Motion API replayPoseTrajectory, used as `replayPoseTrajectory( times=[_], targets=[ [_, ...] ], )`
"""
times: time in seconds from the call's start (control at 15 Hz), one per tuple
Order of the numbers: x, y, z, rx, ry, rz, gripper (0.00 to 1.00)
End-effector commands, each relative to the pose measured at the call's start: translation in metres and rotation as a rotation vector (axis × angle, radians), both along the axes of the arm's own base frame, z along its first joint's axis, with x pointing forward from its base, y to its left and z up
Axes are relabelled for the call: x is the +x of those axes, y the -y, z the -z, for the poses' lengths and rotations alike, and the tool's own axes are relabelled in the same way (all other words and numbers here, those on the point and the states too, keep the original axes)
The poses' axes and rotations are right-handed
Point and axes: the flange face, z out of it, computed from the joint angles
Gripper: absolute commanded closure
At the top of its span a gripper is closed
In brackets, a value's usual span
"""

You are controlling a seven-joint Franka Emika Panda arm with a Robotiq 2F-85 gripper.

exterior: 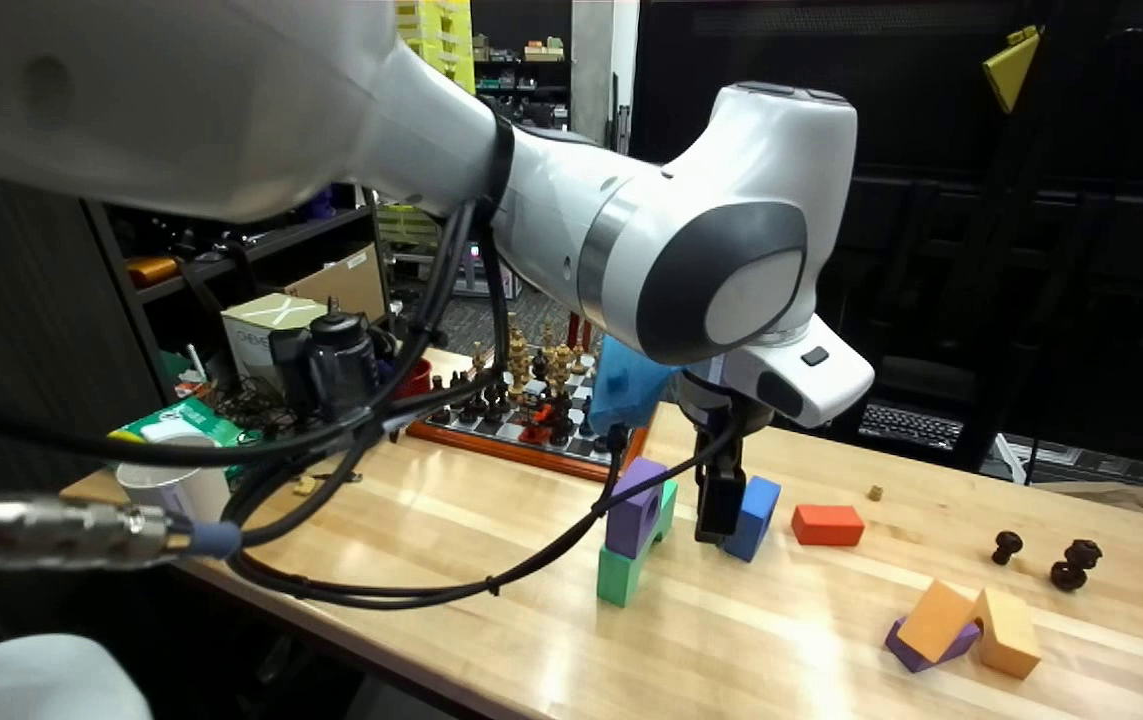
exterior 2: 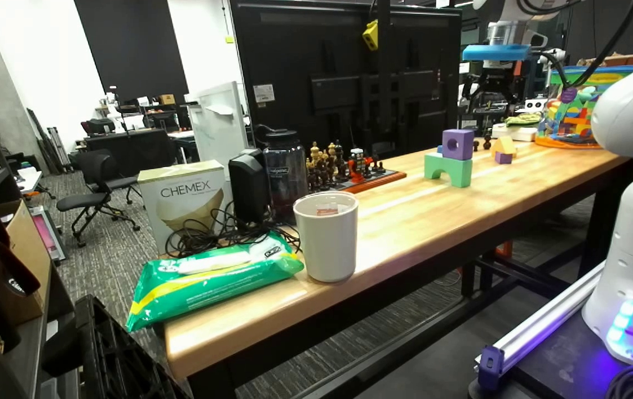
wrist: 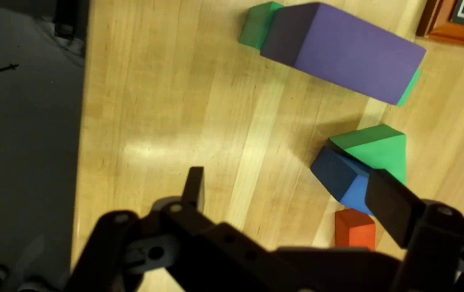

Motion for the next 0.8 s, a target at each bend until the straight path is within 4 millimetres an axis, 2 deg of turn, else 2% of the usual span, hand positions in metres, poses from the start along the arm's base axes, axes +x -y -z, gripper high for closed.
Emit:
replayPoseTrajectory(
  times=[0.0,0.27,0.73],
  targets=[
    [0.008,0.022,0.003,-0.001,0.025,0.082,0.0],
    [0.01,0.046,0.013,0.001,0.023,0.09,0.0],
    [0.031,0.066,0.02,0.005,0.019,0.088,0.0]
  ],
)
